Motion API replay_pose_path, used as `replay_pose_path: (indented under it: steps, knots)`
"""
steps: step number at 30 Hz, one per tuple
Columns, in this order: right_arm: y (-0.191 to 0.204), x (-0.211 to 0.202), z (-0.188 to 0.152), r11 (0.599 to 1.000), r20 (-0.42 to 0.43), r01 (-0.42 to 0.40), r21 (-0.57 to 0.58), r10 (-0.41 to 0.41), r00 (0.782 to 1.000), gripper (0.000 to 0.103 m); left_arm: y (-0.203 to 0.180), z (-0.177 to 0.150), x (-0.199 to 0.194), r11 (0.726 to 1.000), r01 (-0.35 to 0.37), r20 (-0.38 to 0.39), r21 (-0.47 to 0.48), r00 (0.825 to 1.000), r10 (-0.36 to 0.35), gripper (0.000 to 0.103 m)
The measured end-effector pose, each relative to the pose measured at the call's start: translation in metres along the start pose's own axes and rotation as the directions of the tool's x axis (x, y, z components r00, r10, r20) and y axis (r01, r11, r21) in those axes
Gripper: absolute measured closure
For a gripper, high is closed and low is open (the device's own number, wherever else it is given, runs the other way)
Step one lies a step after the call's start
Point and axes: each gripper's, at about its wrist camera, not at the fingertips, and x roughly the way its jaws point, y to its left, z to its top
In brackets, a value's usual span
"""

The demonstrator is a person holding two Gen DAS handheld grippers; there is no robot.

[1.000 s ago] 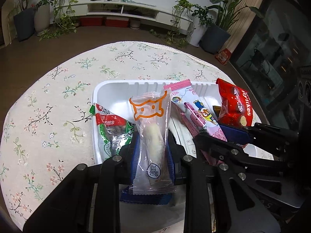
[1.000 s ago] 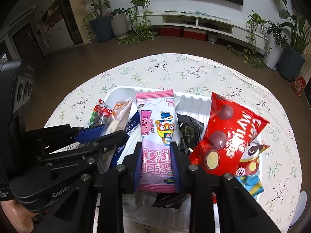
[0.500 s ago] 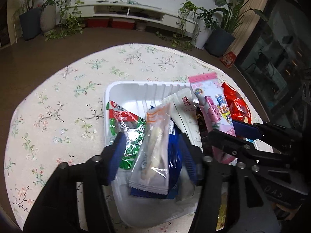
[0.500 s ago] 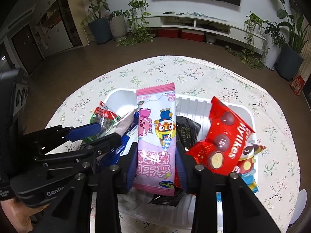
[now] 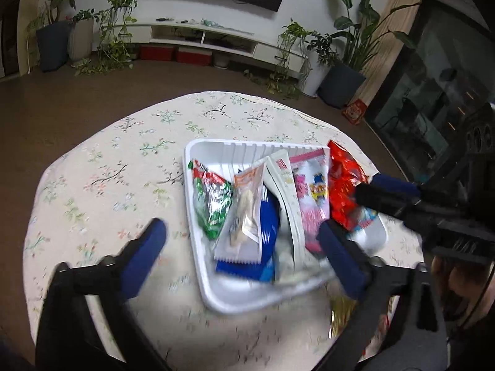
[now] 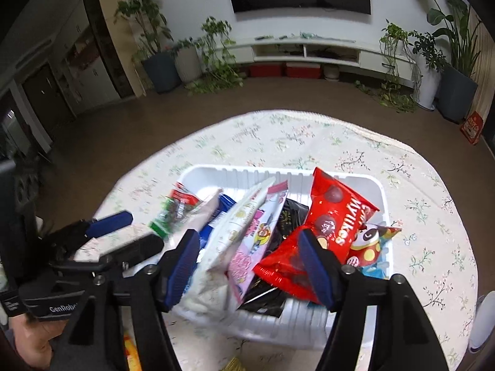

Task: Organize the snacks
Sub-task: 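Carry both packets into the white tray and open both tools, then move both tools back over the remaining snacks on the table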

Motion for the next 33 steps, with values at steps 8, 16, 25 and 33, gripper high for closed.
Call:
replay_pose_path:
  steps: [8, 16, 25, 33]
  knots:
    - [-0.02, -0.063, -0.044, 0.996, 0.079, -0.088, 0.024, 0.086, 0.993, 0.018, -0.01, -0.066, -0.046, 0.994, 0.032, -0.024, 0.103, 0.999, -0.03, 0.001]
    - [-0.064, -0.106, -0.114, 0.985, 0.076, -0.07, 0.155, 0.059, 0.995, 0.012, -0.024, -0.121, -0.069, 0.952, 0.115, -0.083, 0.285, 0.992, -0.095, 0.001]
    - [-0.063, -0.114, -0.164, 0.997, -0.033, -0.054, 0.055, 0.056, 0.998, 0.012, -0.057, -0.154, -0.066, 0.761, 0.183, -0.221, 0.623, 0.974, -0.053, 0.001]
    - [-0.078, -0.117, -0.17, 0.994, -0.031, -0.058, 0.098, 0.061, 0.998, 0.012, -0.067, -0.16, -0.04, 0.608, 0.276, -0.349, 0.744, 0.937, 0.002, 0.001]
